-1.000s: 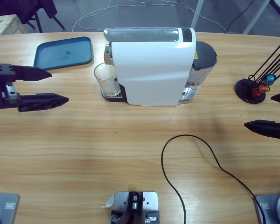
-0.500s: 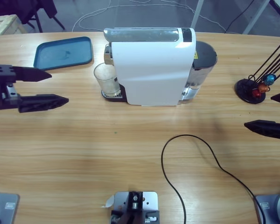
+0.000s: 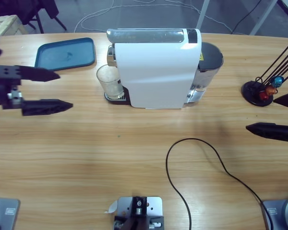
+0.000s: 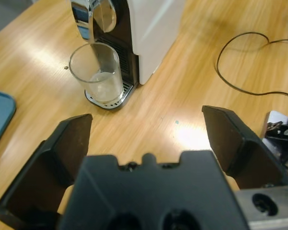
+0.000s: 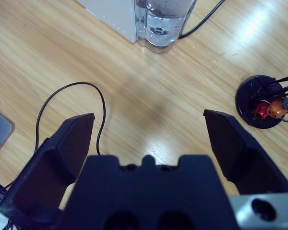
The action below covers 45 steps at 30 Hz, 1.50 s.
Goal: Pour coffee
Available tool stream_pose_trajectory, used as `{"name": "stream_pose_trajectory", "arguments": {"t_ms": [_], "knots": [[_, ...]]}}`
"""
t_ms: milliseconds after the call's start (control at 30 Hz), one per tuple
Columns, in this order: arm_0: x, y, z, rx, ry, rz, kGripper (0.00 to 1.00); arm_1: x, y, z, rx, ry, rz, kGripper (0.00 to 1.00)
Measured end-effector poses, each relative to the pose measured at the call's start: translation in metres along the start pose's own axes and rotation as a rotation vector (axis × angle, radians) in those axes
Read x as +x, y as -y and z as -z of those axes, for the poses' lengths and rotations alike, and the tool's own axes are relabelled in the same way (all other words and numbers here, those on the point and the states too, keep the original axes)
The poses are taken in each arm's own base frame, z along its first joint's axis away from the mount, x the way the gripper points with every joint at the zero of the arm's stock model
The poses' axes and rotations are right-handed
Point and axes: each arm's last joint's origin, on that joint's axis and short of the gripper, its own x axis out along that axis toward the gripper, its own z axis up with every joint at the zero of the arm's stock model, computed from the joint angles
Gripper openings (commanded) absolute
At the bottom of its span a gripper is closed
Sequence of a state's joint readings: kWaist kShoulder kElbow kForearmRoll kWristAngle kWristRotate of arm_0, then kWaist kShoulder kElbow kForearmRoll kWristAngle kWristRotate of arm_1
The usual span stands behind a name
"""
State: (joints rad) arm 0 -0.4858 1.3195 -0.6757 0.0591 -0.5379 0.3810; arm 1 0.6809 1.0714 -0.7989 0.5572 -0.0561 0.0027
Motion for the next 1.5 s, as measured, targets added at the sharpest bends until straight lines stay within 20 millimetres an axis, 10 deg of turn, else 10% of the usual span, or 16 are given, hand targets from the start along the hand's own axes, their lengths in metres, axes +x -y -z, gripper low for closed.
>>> {"name": "stream_pose_trajectory", "arguments": {"t_ms": [433, 1500], "knots": [[0.067, -0.091, -0.007, 0.138, 0.106, 0.090, 1.000, 0.018, -0.001, -0.006, -0.017, -0.082, -0.006, 1.000], [0.139, -0.108, -0.009, 0.192, 0.078, 0.217, 1.000, 0.032, -0.003, -0.011, -0.029, -0.117, -0.022, 1.000]]}}
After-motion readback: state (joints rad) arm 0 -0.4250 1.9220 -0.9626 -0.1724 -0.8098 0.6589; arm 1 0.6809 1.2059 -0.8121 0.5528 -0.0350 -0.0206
